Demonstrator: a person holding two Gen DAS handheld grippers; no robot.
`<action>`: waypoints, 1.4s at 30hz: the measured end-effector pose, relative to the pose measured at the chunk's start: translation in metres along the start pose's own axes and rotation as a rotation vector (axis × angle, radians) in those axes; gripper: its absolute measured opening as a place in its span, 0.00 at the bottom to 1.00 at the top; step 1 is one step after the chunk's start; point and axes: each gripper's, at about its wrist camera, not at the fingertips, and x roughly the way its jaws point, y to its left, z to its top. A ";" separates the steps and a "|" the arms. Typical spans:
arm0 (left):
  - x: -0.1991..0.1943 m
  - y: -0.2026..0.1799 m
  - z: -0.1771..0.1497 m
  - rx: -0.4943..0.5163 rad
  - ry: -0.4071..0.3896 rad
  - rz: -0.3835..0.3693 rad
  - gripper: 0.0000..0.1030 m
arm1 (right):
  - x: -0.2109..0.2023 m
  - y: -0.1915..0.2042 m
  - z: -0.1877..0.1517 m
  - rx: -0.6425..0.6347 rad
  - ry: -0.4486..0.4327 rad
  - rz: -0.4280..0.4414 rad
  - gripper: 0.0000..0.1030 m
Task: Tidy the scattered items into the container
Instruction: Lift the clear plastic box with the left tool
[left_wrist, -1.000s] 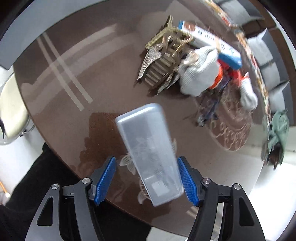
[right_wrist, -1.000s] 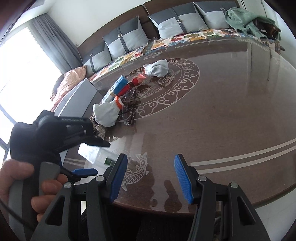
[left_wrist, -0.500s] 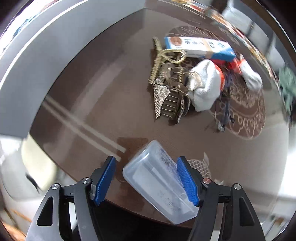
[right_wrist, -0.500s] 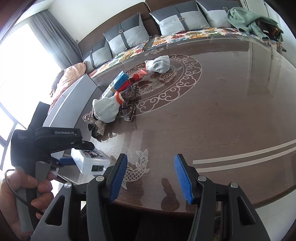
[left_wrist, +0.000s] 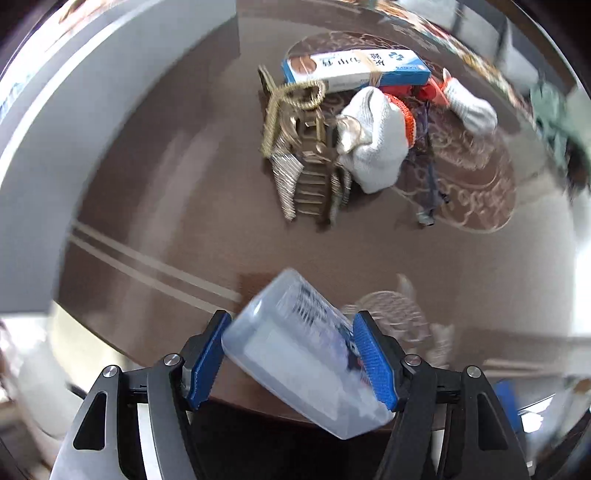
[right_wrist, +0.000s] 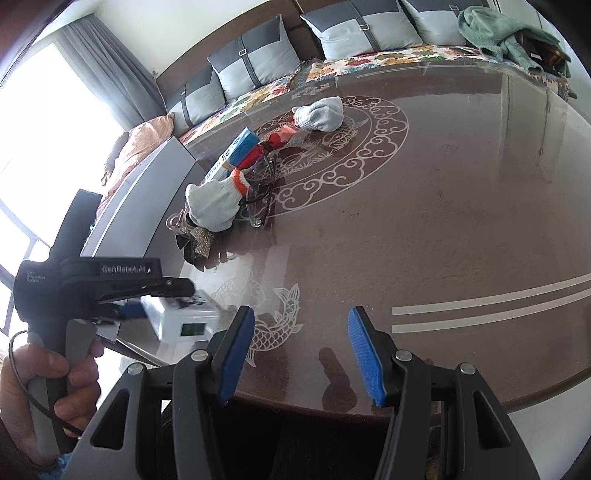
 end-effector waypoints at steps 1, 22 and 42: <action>0.001 0.003 0.000 -0.002 0.010 -0.016 0.65 | 0.000 0.000 0.000 -0.002 0.001 0.000 0.52; -0.001 0.023 0.014 -0.008 0.033 -0.189 0.66 | 0.029 0.049 -0.021 -0.180 0.203 0.185 0.52; -0.010 0.074 0.003 -0.048 0.030 -0.252 0.66 | 0.060 0.107 -0.012 -0.365 0.164 0.227 0.54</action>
